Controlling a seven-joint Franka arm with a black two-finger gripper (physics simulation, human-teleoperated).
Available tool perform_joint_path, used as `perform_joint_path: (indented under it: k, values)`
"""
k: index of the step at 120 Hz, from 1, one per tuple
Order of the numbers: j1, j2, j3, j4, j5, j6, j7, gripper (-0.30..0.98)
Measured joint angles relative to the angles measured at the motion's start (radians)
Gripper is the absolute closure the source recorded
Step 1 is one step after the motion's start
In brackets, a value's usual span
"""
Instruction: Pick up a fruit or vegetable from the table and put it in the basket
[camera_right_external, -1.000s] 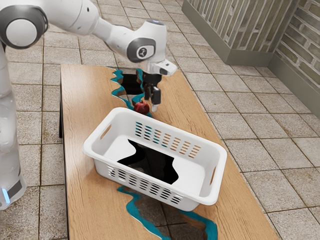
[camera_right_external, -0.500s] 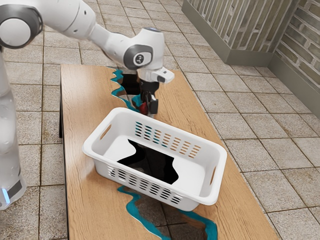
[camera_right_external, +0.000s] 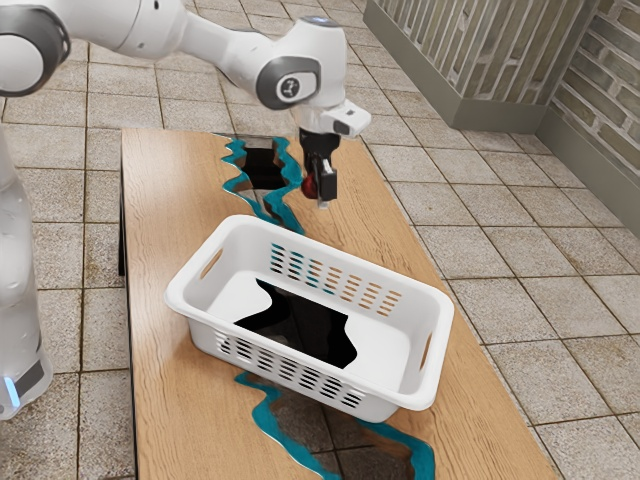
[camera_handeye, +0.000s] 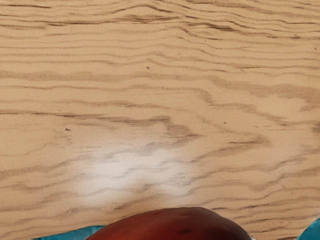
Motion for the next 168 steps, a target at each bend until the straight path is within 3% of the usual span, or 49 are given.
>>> perform_joint_path:
  k: [38,94,142,156,168]
  values:
    - [-0.001,-0.023,-0.138,0.100,0.002,-0.046,-0.022,0.44]
    - [-0.004,-0.044,-0.355,0.099,0.000,-0.117,-0.103,0.44]
    - [-0.018,0.118,-0.462,0.088,-0.014,-0.056,-0.181,0.45]
    - [-0.031,0.135,-0.464,0.084,-0.051,-0.037,-0.199,0.22]
    - [-0.042,0.131,-0.463,0.085,-0.065,-0.030,-0.209,0.11]
